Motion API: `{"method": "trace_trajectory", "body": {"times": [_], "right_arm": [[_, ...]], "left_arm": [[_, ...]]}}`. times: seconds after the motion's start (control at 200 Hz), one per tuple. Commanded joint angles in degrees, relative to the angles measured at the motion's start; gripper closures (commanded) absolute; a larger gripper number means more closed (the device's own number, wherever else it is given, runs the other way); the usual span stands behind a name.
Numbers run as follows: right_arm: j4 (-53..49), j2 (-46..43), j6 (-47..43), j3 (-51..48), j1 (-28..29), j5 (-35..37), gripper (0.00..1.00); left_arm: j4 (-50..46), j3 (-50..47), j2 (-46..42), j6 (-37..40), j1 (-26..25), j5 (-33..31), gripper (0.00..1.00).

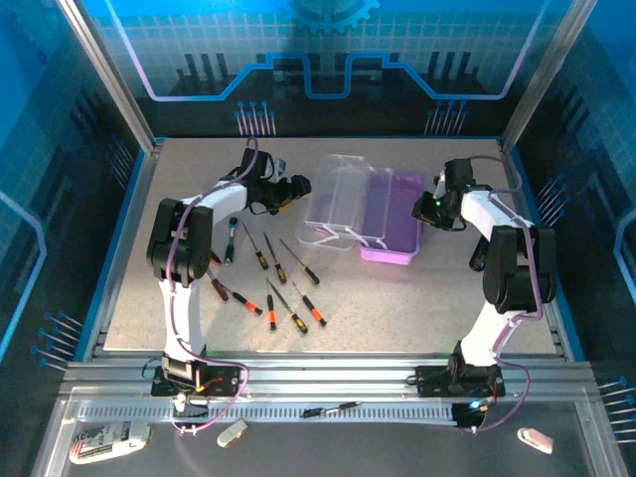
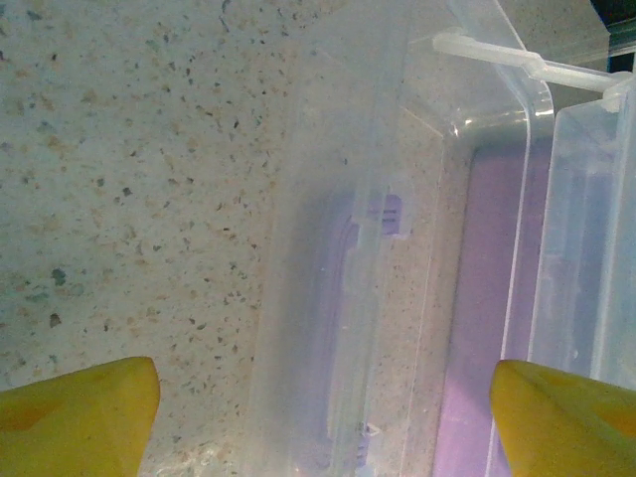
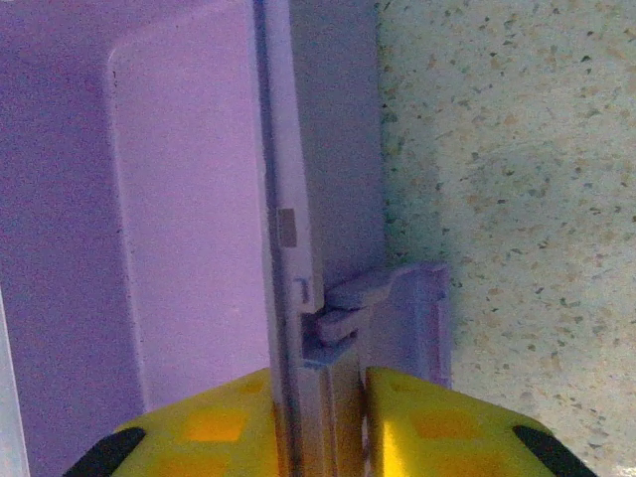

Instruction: Pack the tool kit

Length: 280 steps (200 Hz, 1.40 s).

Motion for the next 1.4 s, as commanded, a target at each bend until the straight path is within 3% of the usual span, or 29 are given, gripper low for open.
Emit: {"method": "trace_trajectory", "body": {"times": [0.0, 0.12, 0.37, 0.52, 0.675, 0.745, 0.83, 0.87, 0.91, 1.025, 1.106, 1.181, 1.326, 1.396], "right_arm": [[-1.6, 0.5, -1.2, 2.5, 0.9, -2.9, 0.71], [-2.5, -1.1, -1.3, 3.5, 0.6, -2.3, 0.67], [-2.0, -3.9, -1.6, 2.6, -0.4, -1.8, 0.59], [-2.0, -8.2, -1.7, 1.8, -0.3, -1.4, 0.56], [-2.4, -16.8, -2.7, -1.6, 0.6, 1.3, 0.47], [-1.4, -21.9, -3.6, -4.8, 1.0, 4.1, 0.34], [3.4, -28.5, -3.1, -11.0, 0.3, 7.3, 0.02], [6.5, -31.1, -0.8, -14.3, -0.9, 7.6, 0.0], [9.7, -33.4, 2.4, -17.6, -2.6, 5.5, 0.0], [22.6, -37.7, 8.0, -27.0, -5.0, -10.8, 0.0], [19.0, -37.2, 8.8, -26.6, -3.6, -11.9, 0.22], [12.5, -35.6, 6.5, -23.7, -1.1, -12.6, 0.41], [6.7, -36.8, 3.0, -22.7, 6.2, -4.8, 0.65], [7.2, -38.1, 3.7, -24.1, 8.2, -3.1, 0.72]], "left_arm": [[-0.9, -0.7, -4.6, 0.3, -0.1, 0.6, 0.1], [-3.8, -0.3, -8.6, 2.2, 0.5, -1.7, 0.01], [-9.1, 0.7, -19.7, 3.5, 1.8, -3.1, 0.01], [-8.6, -5.2, -30.4, 3.5, 1.8, -6.7, 0.01], [-6.7, -16.2, -43.5, 0.4, 1.8, -15.0, 0.01], [-6.4, -21.3, -48.9, -1.6, 2.1, -18.5, 0.01], [-7.0, -25.6, -53.2, -2.1, 2.7, -19.5, 0.01], [-7.5, -27.0, -54.8, -1.7, 2.9, -19.7, 0.01], [-8.5, -28.0, -56.3, -1.8, 2.9, -20.5, 0.01], [-10.3, -31.5, -62.1, -2.5, 2.9, -27.3, 0.01], [-13.1, -34.4, -65.6, -6.1, 3.0, -36.1, 0.01], [-17.3, -36.0, -67.3, -9.1, 3.7, -40.1, 0.01], [-28.3, -36.5, -67.0, -14.9, 3.8, -44.9, 0.07], [-31.3, -37.8, -67.0, -17.5, 3.9, -46.1, 0.1]]}}
